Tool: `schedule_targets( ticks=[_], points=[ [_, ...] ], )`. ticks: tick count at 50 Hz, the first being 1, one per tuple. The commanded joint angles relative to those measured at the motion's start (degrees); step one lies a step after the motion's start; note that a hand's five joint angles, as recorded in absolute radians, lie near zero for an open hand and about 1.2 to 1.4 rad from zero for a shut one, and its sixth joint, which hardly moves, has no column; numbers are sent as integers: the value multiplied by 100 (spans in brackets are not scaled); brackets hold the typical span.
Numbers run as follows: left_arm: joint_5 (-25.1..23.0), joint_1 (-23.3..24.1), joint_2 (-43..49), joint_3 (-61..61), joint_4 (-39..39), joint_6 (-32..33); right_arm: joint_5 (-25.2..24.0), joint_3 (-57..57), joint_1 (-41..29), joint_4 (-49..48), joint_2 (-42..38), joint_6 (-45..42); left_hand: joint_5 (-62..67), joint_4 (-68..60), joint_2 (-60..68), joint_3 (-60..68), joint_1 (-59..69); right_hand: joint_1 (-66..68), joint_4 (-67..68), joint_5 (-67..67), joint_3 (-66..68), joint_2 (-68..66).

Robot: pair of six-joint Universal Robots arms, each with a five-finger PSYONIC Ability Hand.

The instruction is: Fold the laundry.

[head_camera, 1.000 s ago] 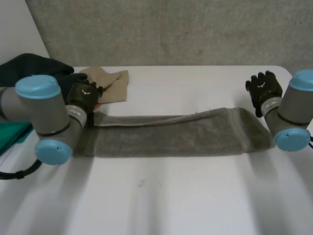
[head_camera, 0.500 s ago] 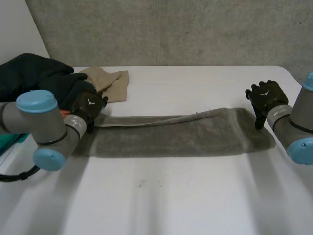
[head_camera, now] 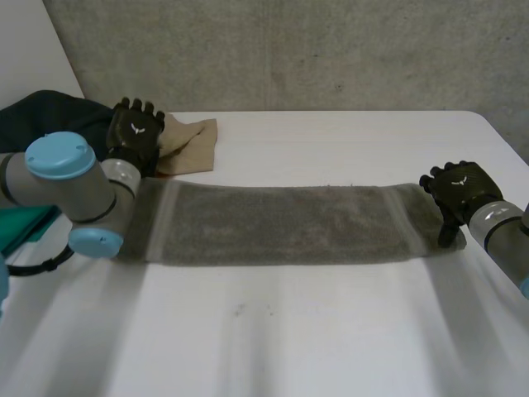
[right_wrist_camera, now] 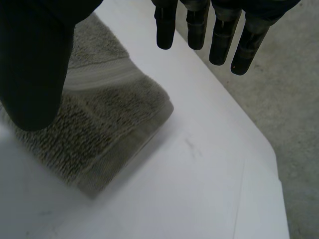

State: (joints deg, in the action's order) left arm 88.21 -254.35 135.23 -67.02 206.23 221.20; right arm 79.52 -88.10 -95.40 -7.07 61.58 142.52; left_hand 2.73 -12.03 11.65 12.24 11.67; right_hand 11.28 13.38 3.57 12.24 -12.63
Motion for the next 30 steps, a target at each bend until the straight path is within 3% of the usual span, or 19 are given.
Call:
schedule_targets(
  ticks=[1,12,14,15,25,30],
  points=[
    [-23,8,-664,-1093,-30,-24,-130,91,136,22,-365,-57,-50,-20,58,0,56,519,309,290,422,-384],
    [-32,-9,-1148,-1709,-30,-42,-60,513,127,-13,-1087,-84,-66,-3,41,-17,39,1089,879,860,993,-954],
    [-32,-9,-1183,-1735,-30,-42,-25,592,127,4,-1148,-101,-66,-3,41,-17,39,3197,2987,2968,3101,-3062],
    [-32,-9,-1227,-1753,-30,-42,28,662,153,-31,-1131,-84,-50,-20,58,0,56,6835,6626,6607,6739,-6700],
    [-32,-9,-1807,-2008,-39,-42,388,390,935,-198,-349,-136,-50,-20,58,0,56,6872,6662,6643,6776,-6737],
    [-58,-53,-2202,-2262,-39,-164,371,381,1699,-224,-190,-768,-66,-3,41,-17,39,6872,6662,6643,6776,-6737]
  ],
)
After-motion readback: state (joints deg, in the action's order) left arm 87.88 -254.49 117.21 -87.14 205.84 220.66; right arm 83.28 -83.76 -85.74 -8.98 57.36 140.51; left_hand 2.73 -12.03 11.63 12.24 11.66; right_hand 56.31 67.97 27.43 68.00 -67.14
